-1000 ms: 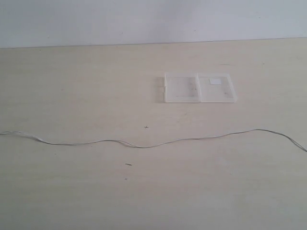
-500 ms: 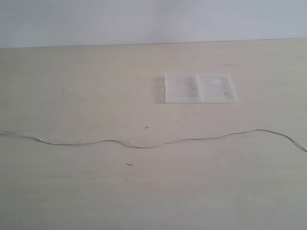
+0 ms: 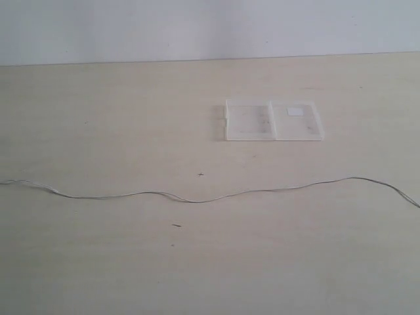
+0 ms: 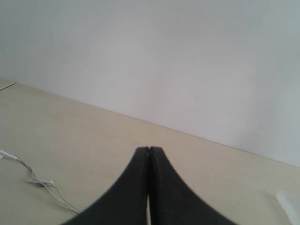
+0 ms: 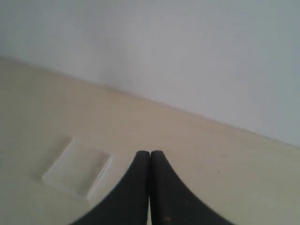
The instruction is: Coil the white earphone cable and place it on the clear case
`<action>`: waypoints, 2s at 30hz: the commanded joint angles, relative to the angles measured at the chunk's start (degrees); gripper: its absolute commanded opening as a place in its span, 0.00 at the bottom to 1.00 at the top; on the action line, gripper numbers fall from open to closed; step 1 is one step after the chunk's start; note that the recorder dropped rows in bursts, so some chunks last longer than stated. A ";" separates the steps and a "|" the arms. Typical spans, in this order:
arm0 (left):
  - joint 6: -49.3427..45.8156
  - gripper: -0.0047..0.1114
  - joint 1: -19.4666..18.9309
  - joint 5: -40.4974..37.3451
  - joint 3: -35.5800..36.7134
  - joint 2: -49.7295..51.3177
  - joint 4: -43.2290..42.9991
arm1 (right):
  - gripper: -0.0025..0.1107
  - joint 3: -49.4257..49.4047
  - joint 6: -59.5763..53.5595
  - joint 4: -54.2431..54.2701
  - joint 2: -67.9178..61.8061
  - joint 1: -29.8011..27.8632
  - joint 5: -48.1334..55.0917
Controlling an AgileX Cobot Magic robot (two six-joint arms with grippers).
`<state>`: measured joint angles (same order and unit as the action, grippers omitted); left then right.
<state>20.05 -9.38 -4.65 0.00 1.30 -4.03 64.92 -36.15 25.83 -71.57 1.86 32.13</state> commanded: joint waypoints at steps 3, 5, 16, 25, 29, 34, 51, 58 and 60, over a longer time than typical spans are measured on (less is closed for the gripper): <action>-0.13 0.04 0.37 -0.17 0.00 -0.21 0.21 | 0.02 22.29 -1.48 -9.05 -21.59 2.06 25.61; -0.13 0.04 0.37 -0.17 0.00 -0.21 0.21 | 0.02 23.62 -3.49 -9.71 -25.34 3.91 26.12; -0.13 0.04 0.37 -0.17 0.00 -0.21 0.21 | 0.08 23.43 -21.18 -12.28 -35.77 19.84 36.13; -0.13 0.04 0.37 -0.17 0.00 -0.21 0.21 | 0.28 19.36 -26.44 -14.59 -40.38 26.78 35.22; -0.13 0.04 0.37 -0.17 0.00 -0.21 0.21 | 0.35 15.11 -28.47 -19.38 -40.38 29.28 28.97; -0.13 0.04 0.37 -0.17 0.00 -0.21 0.21 | 0.41 13.75 -28.63 -20.17 -40.72 29.50 24.98; -0.13 0.04 0.37 -0.17 0.00 -0.21 0.21 | 0.41 13.40 -27.65 -17.37 -45.40 31.76 23.03; -0.13 0.04 0.37 -0.17 0.00 -0.21 0.21 | 0.41 13.40 -25.16 -17.24 -45.40 35.87 20.26; -0.13 0.04 0.37 -0.17 0.00 -0.21 0.21 | 0.41 13.40 -25.16 -16.98 -45.52 36.78 20.00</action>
<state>20.05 -9.38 -4.65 0.00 1.30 -4.03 78.45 -61.72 8.42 -116.97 37.59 53.34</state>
